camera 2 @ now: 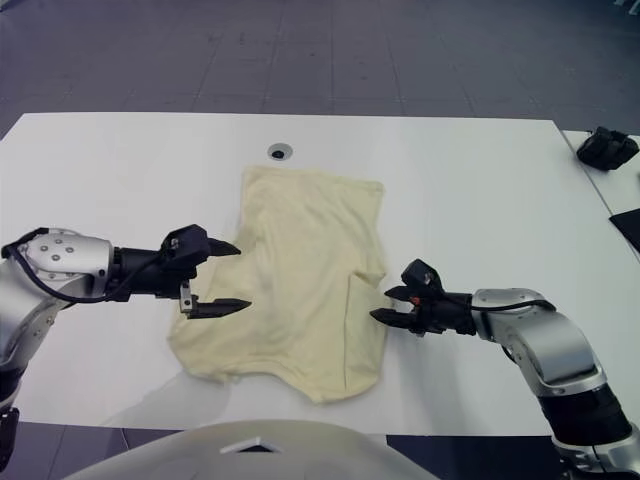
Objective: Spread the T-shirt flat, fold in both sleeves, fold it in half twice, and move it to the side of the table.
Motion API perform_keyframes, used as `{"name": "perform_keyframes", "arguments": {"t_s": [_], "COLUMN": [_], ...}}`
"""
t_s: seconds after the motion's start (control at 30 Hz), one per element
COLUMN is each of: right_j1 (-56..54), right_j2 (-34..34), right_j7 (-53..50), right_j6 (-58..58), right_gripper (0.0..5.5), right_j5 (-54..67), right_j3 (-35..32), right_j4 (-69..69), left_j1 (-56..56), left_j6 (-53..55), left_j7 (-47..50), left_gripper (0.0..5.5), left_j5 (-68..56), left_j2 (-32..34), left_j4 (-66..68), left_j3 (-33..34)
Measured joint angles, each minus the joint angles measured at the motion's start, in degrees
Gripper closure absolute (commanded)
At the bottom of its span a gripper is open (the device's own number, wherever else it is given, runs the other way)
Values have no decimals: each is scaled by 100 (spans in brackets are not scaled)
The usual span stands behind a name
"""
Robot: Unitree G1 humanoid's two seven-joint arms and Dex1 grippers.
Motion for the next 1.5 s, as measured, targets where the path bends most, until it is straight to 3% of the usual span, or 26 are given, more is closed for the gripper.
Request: {"name": "perform_keyframes", "arguments": {"t_s": [0.47, 0.93, 1.13, 1.33, 1.5], "right_j1": [-16, 249, 671, 1339, 1262], "right_j2": [-238, -1027, -1147, -1230, -574], "right_j7": [265, 692, 882, 796, -284], "right_j6": [-418, -754, -750, -777, -660], "right_gripper": [549, 549, 549, 455, 377], "right_j5": [-170, -386, -335, -334, -412], "right_j3": [60, -594, -709, -1095, -1534], "right_j4": [369, 1123, 800, 348, 161], "left_j1": [-22, 321, 1166, 1621, 1682], "left_j6": [-123, -163, 101, 483, 892], "left_j7": [311, 716, 1019, 1231, 1323], "left_gripper": [10, 10, 10, 10, 10], "left_j5": [2, -6, -182, -444, -766], "left_j2": [21, 19, 41, 51, 8], "left_j4": [22, 44, -10, 124, 623], "left_j3": [-232, -261, 364, 1267, 1897]}}
